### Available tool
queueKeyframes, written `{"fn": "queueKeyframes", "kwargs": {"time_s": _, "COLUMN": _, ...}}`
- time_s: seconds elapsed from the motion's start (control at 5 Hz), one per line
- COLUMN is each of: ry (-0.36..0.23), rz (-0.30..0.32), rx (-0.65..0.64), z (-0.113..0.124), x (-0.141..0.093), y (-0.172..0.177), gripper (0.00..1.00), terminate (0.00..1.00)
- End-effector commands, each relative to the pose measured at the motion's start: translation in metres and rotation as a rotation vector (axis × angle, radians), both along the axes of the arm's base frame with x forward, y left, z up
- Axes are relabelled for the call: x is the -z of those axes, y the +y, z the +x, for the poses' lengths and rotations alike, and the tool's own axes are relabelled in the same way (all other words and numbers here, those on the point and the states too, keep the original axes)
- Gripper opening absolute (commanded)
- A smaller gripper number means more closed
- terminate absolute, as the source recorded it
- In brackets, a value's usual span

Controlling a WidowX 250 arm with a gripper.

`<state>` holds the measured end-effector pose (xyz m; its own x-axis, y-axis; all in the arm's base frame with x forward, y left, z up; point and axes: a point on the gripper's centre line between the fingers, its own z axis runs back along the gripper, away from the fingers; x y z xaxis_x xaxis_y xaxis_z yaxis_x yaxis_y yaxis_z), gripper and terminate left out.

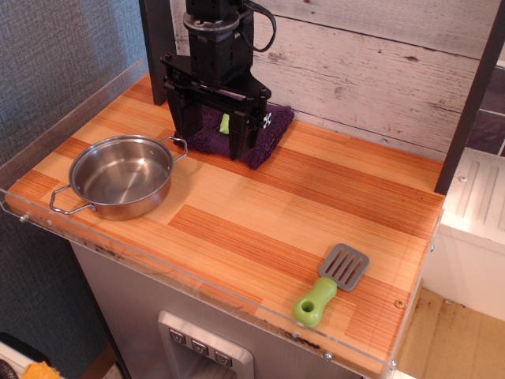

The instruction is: Put the green spatula on the right side of the purple cloth

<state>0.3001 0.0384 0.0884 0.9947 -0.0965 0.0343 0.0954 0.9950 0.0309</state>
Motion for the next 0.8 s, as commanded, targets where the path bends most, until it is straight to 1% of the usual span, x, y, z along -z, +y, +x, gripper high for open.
{"fn": "queueKeyframes", "kwargs": {"time_s": 0.0, "ry": 0.000, "rz": 0.000, "rx": 0.000, "z": 0.000, "x": 0.000, "y": 0.000, "gripper": 1.00, "terminate": 0.00}}
{"fn": "queueKeyframes", "kwargs": {"time_s": 0.2, "ry": -0.081, "rz": -0.020, "rx": 0.097, "z": -0.027, "x": 0.000, "y": -0.025, "gripper": 1.00, "terminate": 0.00}}
{"fn": "queueKeyframes", "kwargs": {"time_s": 0.4, "ry": -0.131, "rz": -0.055, "rx": 0.216, "z": -0.051, "x": 0.004, "y": -0.055, "gripper": 1.00, "terminate": 0.00}}
{"fn": "queueKeyframes", "kwargs": {"time_s": 0.6, "ry": -0.135, "rz": -0.079, "rx": 0.256, "z": -0.071, "x": 0.015, "y": -0.089, "gripper": 1.00, "terminate": 0.00}}
